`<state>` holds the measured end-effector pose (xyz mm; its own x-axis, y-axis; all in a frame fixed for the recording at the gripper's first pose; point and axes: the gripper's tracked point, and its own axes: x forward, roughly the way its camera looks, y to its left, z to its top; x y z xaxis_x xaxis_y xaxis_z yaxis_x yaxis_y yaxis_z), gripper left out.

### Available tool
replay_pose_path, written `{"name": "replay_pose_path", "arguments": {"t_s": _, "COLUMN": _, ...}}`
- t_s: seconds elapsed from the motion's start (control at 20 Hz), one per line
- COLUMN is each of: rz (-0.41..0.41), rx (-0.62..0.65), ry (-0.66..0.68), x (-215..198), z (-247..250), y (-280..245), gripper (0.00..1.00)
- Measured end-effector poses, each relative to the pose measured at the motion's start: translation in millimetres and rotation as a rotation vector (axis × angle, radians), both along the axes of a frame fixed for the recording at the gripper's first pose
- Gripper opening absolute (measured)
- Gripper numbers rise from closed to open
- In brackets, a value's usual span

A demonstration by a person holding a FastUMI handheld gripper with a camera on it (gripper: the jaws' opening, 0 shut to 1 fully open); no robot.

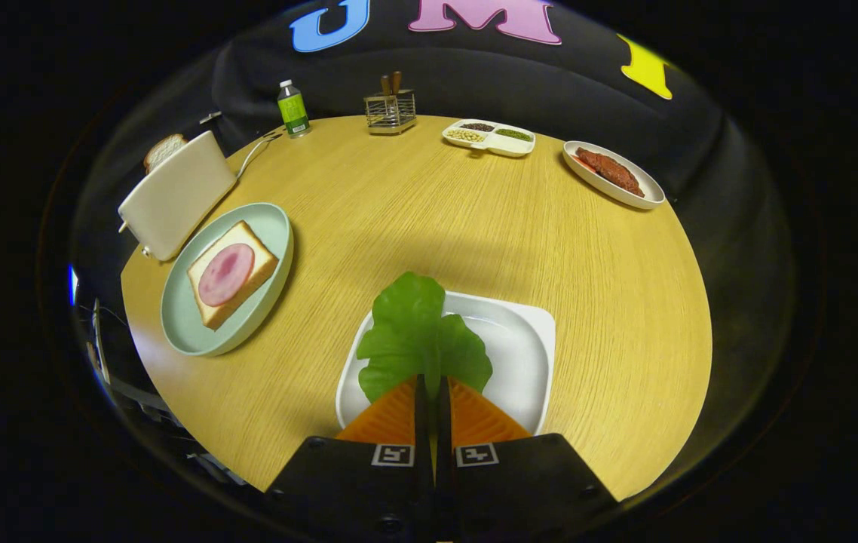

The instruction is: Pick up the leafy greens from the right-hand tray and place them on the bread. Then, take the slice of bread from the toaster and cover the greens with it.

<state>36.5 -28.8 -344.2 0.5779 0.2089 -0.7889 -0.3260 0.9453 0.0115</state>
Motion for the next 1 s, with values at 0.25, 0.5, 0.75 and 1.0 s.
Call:
{"name": "replay_pose_path", "arguments": {"t_s": 0.25, "rz": -0.058, "rx": 0.016, "ry": -0.045, "x": 6, "z": 46, "y": 6, "gripper": 0.06}}
{"name": "replay_pose_path", "arguments": {"t_s": 0.5, "rz": -0.056, "rx": 0.034, "ry": -0.090, "x": 10, "z": 94, "y": 34, "gripper": 0.05}}
{"name": "replay_pose_path", "arguments": {"t_s": 0.75, "rz": -0.037, "rx": 0.107, "ry": -0.095, "x": 10, "z": 123, "y": 90, "gripper": 0.05}}
{"name": "replay_pose_path", "arguments": {"t_s": 1.0, "rz": -0.008, "rx": 0.134, "ry": -0.079, "x": 13, "z": 123, "y": 144, "gripper": 0.05}}
